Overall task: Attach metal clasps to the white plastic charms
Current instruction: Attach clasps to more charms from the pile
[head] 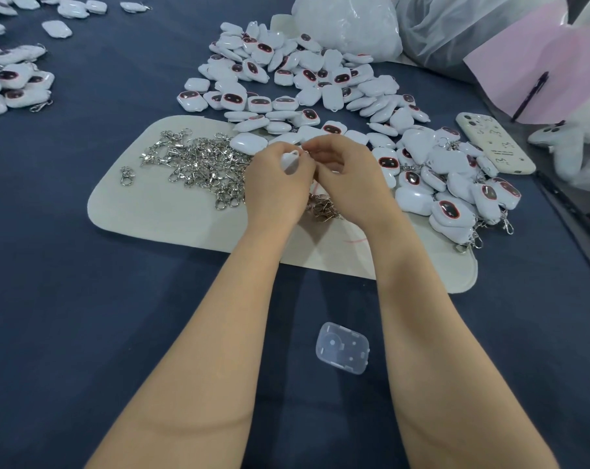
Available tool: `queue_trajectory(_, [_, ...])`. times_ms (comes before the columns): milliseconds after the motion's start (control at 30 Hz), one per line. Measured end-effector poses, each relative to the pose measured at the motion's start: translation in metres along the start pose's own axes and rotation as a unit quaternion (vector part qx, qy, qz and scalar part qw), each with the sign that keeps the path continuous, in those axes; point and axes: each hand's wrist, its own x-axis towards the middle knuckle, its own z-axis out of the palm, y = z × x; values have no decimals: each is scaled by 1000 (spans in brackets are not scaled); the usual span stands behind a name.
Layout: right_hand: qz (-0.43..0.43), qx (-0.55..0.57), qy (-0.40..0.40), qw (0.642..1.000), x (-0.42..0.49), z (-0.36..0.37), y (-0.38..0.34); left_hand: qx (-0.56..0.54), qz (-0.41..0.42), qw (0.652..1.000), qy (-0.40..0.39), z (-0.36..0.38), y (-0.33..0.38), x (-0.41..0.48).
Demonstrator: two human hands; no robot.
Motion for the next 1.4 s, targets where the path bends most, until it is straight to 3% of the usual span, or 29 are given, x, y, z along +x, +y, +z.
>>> queue_trajectory(267, [-14,-32,25,999,-1,0,-1,-7,-23,1000,1,0,0,1])
queue_trajectory(600, [14,10,38,999,-1,0,-4,-43,-43,998,-1,-2,2,2])
queue_trajectory(1000, [48,30,94,994,-1,-2,-4,-62,-15,998,-30,0,2,0])
queue_trajectory(1167, [25,29,89,995,0,-1,-3,-36,-29,999,-18,1,1,0])
queue_trajectory(1400, [-33,-58,87,994,0,2,0,-2,-20,1000,-5,-1,1,1])
